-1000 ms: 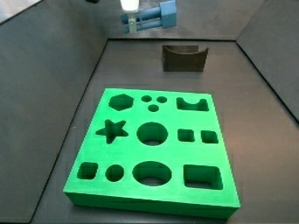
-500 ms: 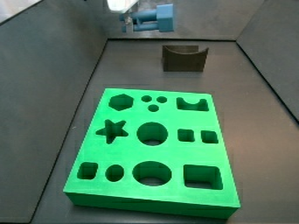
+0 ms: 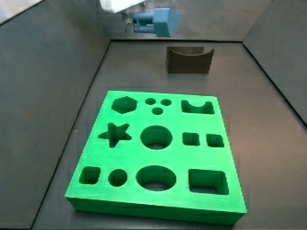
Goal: Pick up the 3 prong object. Move up. Rotate the 3 prong object. Place the 3 prong object on the fixture. Regrasp the 3 prong object. Move to above the board. Insert the 3 prong object.
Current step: Rotate the 3 prong object.
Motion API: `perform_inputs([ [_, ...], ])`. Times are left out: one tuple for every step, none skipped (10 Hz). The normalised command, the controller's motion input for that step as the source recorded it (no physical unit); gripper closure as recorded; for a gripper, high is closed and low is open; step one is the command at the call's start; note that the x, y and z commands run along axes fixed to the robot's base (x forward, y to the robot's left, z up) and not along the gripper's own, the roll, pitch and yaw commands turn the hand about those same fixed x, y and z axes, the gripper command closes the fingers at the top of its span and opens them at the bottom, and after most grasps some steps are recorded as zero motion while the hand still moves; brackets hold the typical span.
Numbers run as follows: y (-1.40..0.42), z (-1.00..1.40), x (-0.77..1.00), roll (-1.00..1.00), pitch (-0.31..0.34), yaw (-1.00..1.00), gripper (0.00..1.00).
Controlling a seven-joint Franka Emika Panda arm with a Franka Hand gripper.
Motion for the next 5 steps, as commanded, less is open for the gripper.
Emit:
perform_inputs([
  [0.02, 0.0, 0.01, 0.0, -0.008, -1.0, 1.0],
  [0.01, 0.0, 0.01, 0.0, -0.008, -1.0, 1.0],
  [0.02, 0.0, 0.01, 0.0, -0.009, -1.0, 1.0],
  [0.02, 0.0, 0.01, 0.0, -0.01, -1.0, 1.0],
  [0.02, 0.0, 0.01, 0.0, -0.011, -1.0, 1.0],
])
